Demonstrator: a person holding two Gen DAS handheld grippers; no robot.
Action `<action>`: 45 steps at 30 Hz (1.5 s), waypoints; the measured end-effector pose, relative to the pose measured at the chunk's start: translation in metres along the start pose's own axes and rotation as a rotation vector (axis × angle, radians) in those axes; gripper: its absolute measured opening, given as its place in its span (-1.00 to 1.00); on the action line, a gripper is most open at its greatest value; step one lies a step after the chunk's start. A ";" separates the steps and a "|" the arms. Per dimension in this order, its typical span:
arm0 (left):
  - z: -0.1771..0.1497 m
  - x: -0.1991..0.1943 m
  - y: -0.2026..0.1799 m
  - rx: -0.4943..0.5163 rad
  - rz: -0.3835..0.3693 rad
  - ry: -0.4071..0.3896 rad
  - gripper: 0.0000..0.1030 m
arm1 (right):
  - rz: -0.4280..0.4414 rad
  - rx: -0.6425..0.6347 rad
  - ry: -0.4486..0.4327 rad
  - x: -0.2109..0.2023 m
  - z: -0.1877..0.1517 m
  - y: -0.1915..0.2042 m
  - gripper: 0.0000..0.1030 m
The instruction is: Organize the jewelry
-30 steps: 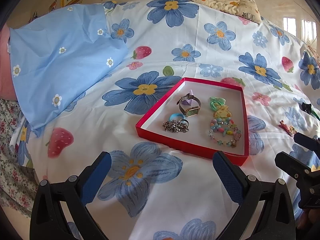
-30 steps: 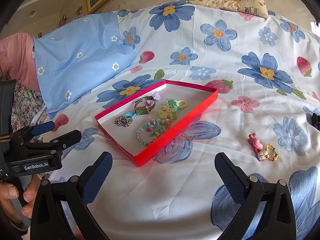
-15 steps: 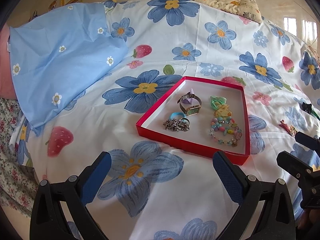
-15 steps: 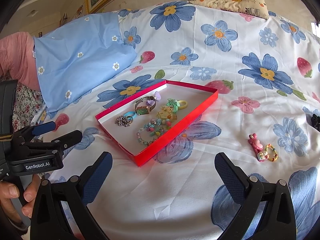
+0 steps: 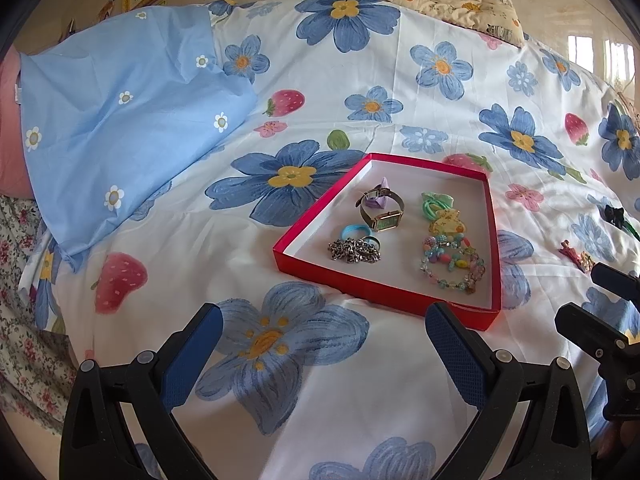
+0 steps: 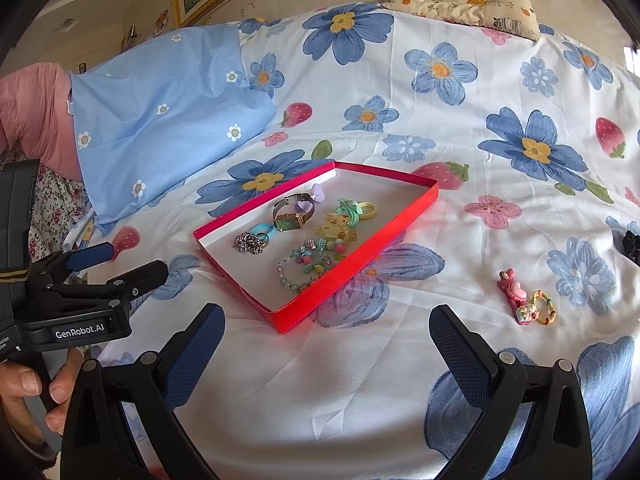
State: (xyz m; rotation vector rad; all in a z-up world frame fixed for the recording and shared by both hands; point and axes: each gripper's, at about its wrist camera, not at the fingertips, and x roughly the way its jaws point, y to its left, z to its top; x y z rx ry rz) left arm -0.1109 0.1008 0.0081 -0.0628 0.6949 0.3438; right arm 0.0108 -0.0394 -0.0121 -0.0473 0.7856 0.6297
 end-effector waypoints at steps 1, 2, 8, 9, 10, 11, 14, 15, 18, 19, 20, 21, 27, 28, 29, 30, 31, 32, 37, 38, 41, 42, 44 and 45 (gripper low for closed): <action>0.000 0.000 0.000 0.000 -0.002 0.000 0.99 | 0.001 0.000 -0.001 0.000 0.000 0.000 1.00; 0.000 0.000 0.000 -0.001 -0.002 0.001 0.99 | 0.001 -0.001 -0.001 0.000 0.000 0.000 1.00; -0.001 0.001 0.001 0.000 -0.005 0.002 0.99 | 0.003 -0.004 -0.002 -0.001 0.002 0.001 1.00; 0.000 0.001 0.001 0.000 -0.006 0.004 0.99 | 0.004 -0.004 -0.003 -0.002 0.002 0.001 1.00; 0.000 0.002 0.001 0.000 -0.007 0.004 0.99 | 0.004 -0.005 -0.003 -0.002 0.002 0.001 1.00; 0.000 0.002 0.001 0.000 -0.006 0.005 0.99 | 0.004 -0.005 -0.003 -0.002 0.002 0.001 1.00; 0.000 0.002 0.001 0.002 -0.004 0.004 0.99 | 0.005 -0.008 -0.003 -0.002 0.003 0.001 1.00; 0.000 0.002 0.001 0.002 -0.004 0.006 0.99 | 0.006 -0.008 -0.003 -0.002 0.004 0.001 1.00; 0.000 0.002 0.000 0.005 0.003 0.002 0.99 | 0.007 -0.010 -0.002 -0.002 0.005 0.002 1.00; -0.001 0.002 0.000 0.007 0.003 0.002 0.99 | 0.008 -0.011 -0.002 -0.002 0.005 0.002 1.00; 0.000 0.003 0.000 0.008 0.003 0.003 0.99 | 0.008 -0.011 -0.002 -0.002 0.006 0.002 1.00; 0.000 0.002 -0.001 0.008 0.005 0.001 0.99 | 0.009 -0.012 -0.002 -0.002 0.006 0.002 1.00; 0.000 0.005 -0.002 0.008 0.005 0.003 0.99 | 0.008 -0.011 0.000 -0.002 0.006 0.002 1.00; 0.000 0.004 -0.002 0.008 0.006 0.004 0.99 | 0.008 -0.012 0.000 -0.002 0.007 0.002 1.00; 0.000 0.005 -0.002 0.008 0.005 0.005 0.99 | 0.008 -0.012 0.000 -0.001 0.006 0.003 1.00; 0.001 0.006 -0.001 0.008 0.004 0.005 0.99 | 0.008 -0.012 0.000 -0.001 0.006 0.003 1.00; 0.001 0.006 -0.002 0.008 0.003 0.006 0.99 | 0.008 -0.012 0.000 -0.001 0.006 0.003 1.00; 0.001 0.006 -0.001 0.009 0.004 0.005 0.99 | 0.008 -0.012 0.000 -0.001 0.006 0.003 1.00; 0.001 0.007 -0.002 0.009 0.004 0.009 0.99 | 0.008 -0.012 0.001 -0.001 0.006 0.003 1.00; 0.001 0.008 -0.002 0.009 0.004 0.011 0.99 | 0.007 -0.011 0.001 -0.001 0.006 0.003 1.00; 0.001 0.009 -0.002 0.006 0.002 0.012 0.99 | 0.007 -0.009 0.003 -0.001 0.008 0.001 1.00; 0.001 0.009 -0.002 0.006 0.001 0.012 0.99 | 0.006 -0.008 0.004 0.000 0.009 0.001 1.00; 0.003 0.012 -0.002 0.004 -0.003 0.014 0.99 | 0.004 -0.006 0.006 0.002 0.010 -0.001 1.00; 0.002 0.013 -0.002 0.004 -0.003 0.015 0.99 | 0.002 -0.005 0.008 0.002 0.010 -0.002 1.00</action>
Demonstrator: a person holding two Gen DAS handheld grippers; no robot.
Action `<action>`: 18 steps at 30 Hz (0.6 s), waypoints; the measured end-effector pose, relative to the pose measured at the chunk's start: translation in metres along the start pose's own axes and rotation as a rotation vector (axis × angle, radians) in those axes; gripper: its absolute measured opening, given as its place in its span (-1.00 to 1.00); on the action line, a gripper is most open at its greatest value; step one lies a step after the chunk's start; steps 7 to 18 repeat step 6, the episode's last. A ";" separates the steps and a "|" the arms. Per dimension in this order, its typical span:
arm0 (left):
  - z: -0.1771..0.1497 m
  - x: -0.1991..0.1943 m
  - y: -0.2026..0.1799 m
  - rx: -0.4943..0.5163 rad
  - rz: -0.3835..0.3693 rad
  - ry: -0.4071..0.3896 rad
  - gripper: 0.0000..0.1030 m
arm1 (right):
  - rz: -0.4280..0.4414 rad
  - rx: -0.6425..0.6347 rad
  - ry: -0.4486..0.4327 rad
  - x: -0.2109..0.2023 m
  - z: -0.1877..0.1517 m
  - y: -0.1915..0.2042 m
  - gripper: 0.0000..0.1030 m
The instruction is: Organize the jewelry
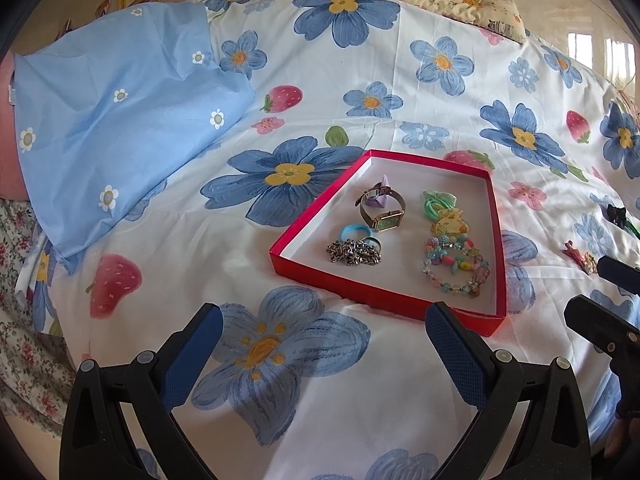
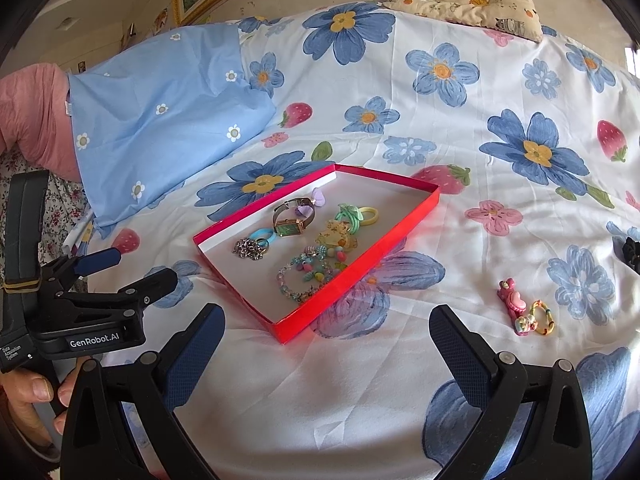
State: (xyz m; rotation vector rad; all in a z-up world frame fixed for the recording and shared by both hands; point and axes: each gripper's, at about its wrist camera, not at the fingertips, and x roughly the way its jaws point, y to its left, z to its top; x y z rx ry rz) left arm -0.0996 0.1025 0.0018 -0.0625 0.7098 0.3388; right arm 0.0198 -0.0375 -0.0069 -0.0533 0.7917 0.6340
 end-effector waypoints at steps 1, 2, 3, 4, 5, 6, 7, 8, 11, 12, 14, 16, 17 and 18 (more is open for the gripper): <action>0.000 0.001 0.000 -0.001 -0.001 0.002 0.99 | -0.001 0.001 0.002 0.001 0.000 -0.001 1.00; 0.001 0.002 0.000 -0.003 -0.004 0.005 0.99 | -0.001 0.002 0.005 0.001 0.000 -0.001 1.00; 0.002 0.003 0.001 -0.006 -0.007 0.009 0.99 | -0.003 0.002 0.008 0.002 0.000 -0.002 1.00; 0.002 0.005 0.001 -0.010 -0.009 0.015 0.99 | -0.003 0.002 0.010 0.003 0.000 -0.003 1.00; 0.004 0.006 0.002 -0.012 -0.011 0.019 0.99 | -0.004 0.003 0.013 0.004 0.000 -0.003 1.00; 0.005 0.008 0.002 -0.014 -0.015 0.024 0.99 | -0.006 0.005 0.016 0.004 0.000 -0.004 1.00; 0.005 0.008 0.002 -0.014 -0.015 0.024 0.99 | -0.006 0.005 0.016 0.004 0.000 -0.004 1.00; 0.005 0.008 0.002 -0.014 -0.015 0.024 0.99 | -0.006 0.005 0.016 0.004 0.000 -0.004 1.00; 0.005 0.008 0.002 -0.014 -0.015 0.024 0.99 | -0.006 0.005 0.016 0.004 0.000 -0.004 1.00; 0.005 0.008 0.002 -0.014 -0.015 0.024 0.99 | -0.006 0.005 0.016 0.004 0.000 -0.004 1.00; 0.005 0.008 0.002 -0.014 -0.015 0.024 0.99 | -0.006 0.005 0.016 0.004 0.000 -0.004 1.00; 0.005 0.008 0.002 -0.014 -0.015 0.024 0.99 | -0.006 0.005 0.016 0.004 0.000 -0.004 1.00; 0.005 0.008 0.002 -0.014 -0.015 0.024 0.99 | -0.006 0.005 0.016 0.004 0.000 -0.004 1.00; 0.005 0.008 0.002 -0.014 -0.015 0.024 0.99 | -0.006 0.005 0.016 0.004 0.000 -0.004 1.00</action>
